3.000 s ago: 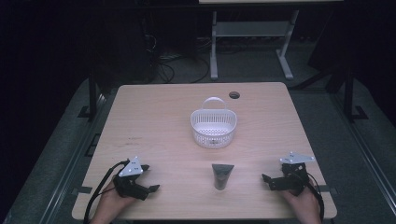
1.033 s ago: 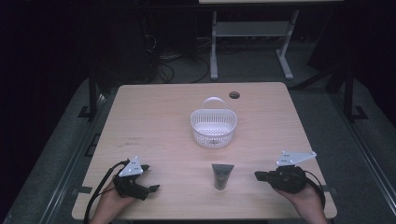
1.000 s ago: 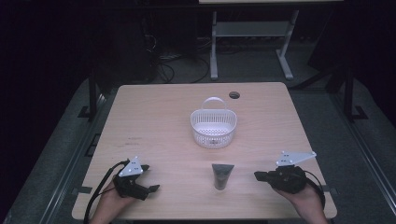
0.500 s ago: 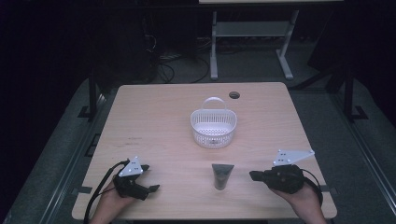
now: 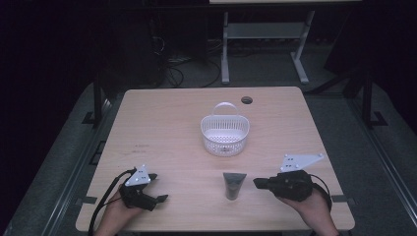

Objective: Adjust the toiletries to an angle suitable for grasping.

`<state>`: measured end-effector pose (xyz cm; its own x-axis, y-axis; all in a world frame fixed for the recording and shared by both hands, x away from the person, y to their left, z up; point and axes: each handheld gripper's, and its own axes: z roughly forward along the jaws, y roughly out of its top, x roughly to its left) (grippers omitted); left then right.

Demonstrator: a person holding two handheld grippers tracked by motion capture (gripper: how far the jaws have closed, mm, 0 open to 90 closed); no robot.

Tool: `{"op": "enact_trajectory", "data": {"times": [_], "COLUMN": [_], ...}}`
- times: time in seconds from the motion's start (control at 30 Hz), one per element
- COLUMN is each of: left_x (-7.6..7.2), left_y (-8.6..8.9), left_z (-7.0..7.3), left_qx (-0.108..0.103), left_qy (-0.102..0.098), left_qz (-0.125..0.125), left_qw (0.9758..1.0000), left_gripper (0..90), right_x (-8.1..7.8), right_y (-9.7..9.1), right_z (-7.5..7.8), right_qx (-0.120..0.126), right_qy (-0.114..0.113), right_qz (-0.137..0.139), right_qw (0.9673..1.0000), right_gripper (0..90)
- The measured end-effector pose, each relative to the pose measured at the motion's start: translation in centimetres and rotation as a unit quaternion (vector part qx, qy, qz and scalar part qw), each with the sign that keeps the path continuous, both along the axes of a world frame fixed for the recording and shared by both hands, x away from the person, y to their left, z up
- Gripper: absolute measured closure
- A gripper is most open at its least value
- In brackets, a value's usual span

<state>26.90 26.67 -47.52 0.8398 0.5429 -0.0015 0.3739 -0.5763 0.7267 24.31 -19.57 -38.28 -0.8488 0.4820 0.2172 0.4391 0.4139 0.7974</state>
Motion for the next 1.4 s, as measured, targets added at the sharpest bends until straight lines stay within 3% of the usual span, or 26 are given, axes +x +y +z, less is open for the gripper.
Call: {"op": "enact_trajectory", "data": {"times": [0.53, 1.4], "left_x": [0.0, 0.0], "left_y": [0.0, 0.0], "left_z": [0.0, 0.0], "left_qx": [0.000, 0.000], "left_qy": [0.000, 0.001], "left_qz": [0.000, 0.000], "left_qw": [1.0000, 1.0000], "left_gripper": [12.9, 12.9], "right_x": [0.5, 2.6], "right_y": [1.6, 2.1], "right_z": [1.1, 1.2], "right_qx": [0.010, 0.001], "right_qy": [-0.007, -0.007], "right_qz": [0.018, 0.003], "right_qw": [0.9998, 1.0000], "right_gripper": [89.8, 89.8]}}
